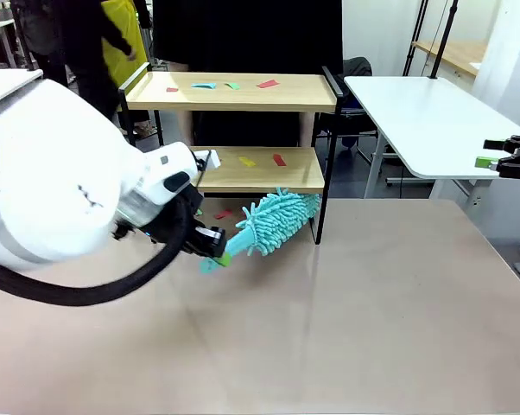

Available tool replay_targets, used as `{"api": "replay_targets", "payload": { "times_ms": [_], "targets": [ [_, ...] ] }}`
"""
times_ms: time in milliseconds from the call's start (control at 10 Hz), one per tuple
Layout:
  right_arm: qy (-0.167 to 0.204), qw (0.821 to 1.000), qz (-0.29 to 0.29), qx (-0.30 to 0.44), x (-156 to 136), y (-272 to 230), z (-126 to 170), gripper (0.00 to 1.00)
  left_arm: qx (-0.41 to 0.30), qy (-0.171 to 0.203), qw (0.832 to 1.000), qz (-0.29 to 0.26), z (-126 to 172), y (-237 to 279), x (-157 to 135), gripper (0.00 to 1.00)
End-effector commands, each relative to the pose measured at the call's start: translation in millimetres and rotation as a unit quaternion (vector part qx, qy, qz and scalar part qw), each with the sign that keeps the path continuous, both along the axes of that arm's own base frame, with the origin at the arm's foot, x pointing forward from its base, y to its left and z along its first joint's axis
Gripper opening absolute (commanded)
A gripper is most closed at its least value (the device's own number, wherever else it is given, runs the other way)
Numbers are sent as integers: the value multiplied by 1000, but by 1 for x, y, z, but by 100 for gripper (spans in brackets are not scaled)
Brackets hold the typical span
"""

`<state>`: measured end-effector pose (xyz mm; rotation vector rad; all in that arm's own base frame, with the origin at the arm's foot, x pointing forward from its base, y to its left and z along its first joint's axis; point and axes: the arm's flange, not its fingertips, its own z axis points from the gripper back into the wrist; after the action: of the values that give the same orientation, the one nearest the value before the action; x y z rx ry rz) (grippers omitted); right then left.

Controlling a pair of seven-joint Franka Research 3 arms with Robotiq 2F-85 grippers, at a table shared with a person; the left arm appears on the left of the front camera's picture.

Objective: Clean the shelf.
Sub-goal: Clean the specific section of the Shelf indicated by the human with the Duster.

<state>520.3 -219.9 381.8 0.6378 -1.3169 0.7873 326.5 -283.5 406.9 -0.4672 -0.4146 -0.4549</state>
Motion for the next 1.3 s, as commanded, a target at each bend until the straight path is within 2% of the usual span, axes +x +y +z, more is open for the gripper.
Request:
{"api": "replay_targets", "payload": {
  "times_ms": [0, 200, 500, 700, 1000, 1200],
  "targets": [
    [7, 1000, -5, 0, 1, 3, 5, 100, -31, -7, 997, 66, -21, -36, 11, 13],
    [7, 1000, -5, 0, 1, 3, 5, 100, -25, 4, 994, 103, -30, -59, 19, 13],
    [7, 1000, -5, 0, 1, 3, 5, 100, -27, -25, 986, 161, -36, -79, 38, 13],
    [7, 1000, -5, 0, 1, 3, 5, 100, -38, -40, 985, 166, -40, -94, 53, 13],
    [7, 1000, -5, 0, 1, 3, 5, 100, -51, -32, 985, 163, -40, -117, 66, 13],
    [7, 1000, -5, 0, 1, 3, 5, 100, -35, -9, 984, 176, -45, -134, 68, 13]
  ]
}}
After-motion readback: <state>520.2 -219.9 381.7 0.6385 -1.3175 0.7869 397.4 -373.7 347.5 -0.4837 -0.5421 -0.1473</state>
